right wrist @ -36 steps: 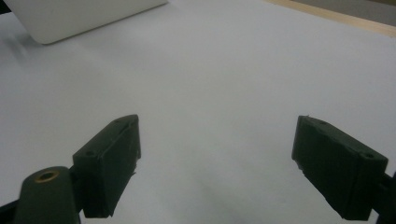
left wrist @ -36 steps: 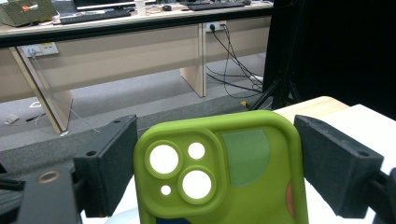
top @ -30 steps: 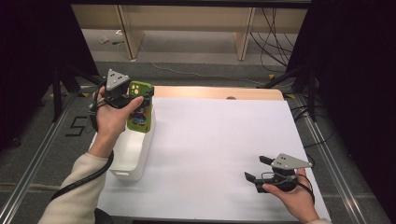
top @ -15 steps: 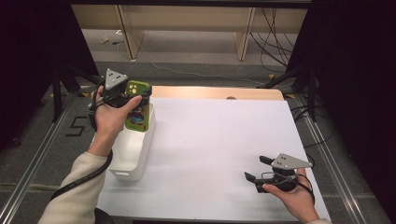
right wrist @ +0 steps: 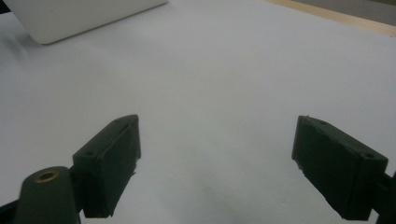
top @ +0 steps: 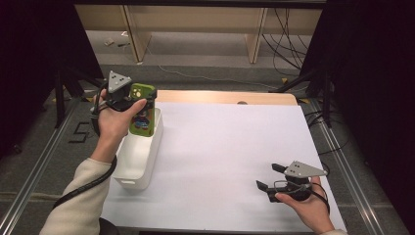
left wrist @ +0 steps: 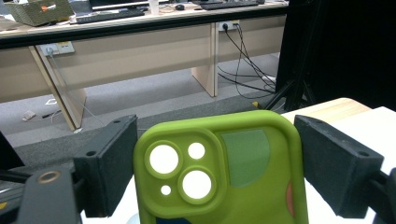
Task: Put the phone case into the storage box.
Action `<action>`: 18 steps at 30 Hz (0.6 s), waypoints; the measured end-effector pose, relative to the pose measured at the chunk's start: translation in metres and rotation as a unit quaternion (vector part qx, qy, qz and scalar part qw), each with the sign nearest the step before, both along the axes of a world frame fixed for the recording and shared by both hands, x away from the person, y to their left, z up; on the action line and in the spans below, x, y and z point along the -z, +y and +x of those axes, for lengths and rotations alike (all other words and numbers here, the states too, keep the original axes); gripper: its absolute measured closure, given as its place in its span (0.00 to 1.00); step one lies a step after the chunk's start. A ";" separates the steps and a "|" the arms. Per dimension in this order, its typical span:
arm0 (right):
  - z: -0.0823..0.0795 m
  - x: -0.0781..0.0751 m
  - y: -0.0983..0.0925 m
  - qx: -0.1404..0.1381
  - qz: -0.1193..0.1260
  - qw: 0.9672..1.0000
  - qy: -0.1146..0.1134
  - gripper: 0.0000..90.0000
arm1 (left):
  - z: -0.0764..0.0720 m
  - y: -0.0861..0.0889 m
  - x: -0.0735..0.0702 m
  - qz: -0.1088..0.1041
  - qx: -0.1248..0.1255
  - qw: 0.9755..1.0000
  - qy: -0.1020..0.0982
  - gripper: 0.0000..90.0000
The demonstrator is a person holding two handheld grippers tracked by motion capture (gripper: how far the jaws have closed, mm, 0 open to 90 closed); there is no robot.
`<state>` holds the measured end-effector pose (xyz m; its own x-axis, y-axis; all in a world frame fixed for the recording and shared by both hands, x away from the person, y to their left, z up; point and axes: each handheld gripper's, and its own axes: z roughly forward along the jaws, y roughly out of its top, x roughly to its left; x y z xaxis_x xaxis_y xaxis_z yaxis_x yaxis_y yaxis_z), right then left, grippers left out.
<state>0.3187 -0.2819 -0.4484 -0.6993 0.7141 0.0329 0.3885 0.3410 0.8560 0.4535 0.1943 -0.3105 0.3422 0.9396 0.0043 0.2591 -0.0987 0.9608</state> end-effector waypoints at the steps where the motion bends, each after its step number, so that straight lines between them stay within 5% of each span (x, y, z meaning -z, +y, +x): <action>1: 0.000 0.000 0.000 0.000 0.000 1.000 0.000 0.18 | 0.000 0.000 0.000 0.000 0.000 1.000 0.000 0.18; 18: 0.000 0.000 0.000 0.000 0.000 1.000 0.001 0.18 | 0.009 0.007 0.005 0.000 -0.008 1.000 0.003 0.18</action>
